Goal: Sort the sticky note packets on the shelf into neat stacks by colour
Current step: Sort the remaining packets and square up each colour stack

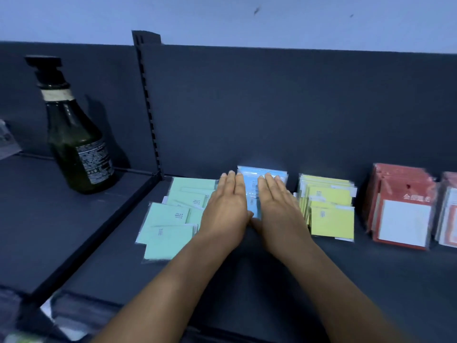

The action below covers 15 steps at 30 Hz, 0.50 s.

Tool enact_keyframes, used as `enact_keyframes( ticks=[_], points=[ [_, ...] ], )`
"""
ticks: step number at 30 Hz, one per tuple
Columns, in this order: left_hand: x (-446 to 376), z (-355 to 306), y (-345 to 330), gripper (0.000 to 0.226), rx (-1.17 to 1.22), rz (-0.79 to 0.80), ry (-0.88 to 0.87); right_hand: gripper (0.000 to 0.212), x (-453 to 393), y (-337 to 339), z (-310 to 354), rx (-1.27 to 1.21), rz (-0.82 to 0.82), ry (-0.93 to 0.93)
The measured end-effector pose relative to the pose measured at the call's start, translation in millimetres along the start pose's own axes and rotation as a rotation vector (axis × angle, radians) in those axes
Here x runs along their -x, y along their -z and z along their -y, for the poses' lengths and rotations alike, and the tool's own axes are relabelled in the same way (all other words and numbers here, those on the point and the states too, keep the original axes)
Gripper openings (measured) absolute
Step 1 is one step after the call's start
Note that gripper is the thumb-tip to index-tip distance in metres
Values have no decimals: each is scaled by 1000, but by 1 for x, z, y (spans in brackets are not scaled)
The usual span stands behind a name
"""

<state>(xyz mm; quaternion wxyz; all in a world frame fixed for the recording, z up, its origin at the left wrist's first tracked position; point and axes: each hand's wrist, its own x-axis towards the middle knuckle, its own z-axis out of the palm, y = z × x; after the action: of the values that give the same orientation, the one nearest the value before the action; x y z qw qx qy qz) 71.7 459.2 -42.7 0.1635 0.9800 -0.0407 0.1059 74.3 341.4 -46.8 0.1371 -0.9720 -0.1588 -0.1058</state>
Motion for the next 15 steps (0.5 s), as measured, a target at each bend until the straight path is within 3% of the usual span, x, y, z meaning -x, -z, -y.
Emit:
enact_keyframes(
  ticks=[6, 9, 15],
  points=[
    [26, 60, 48, 90, -14, 144, 80, 84, 15, 13, 46, -153, 138, 53],
    [39, 101, 66, 101, 57, 256, 113, 74, 16, 9, 75, -332, 214, 12],
    [32, 144, 69, 84, 279, 364, 147, 56, -11, -16, 114, -514, 196, -185]
  ],
)
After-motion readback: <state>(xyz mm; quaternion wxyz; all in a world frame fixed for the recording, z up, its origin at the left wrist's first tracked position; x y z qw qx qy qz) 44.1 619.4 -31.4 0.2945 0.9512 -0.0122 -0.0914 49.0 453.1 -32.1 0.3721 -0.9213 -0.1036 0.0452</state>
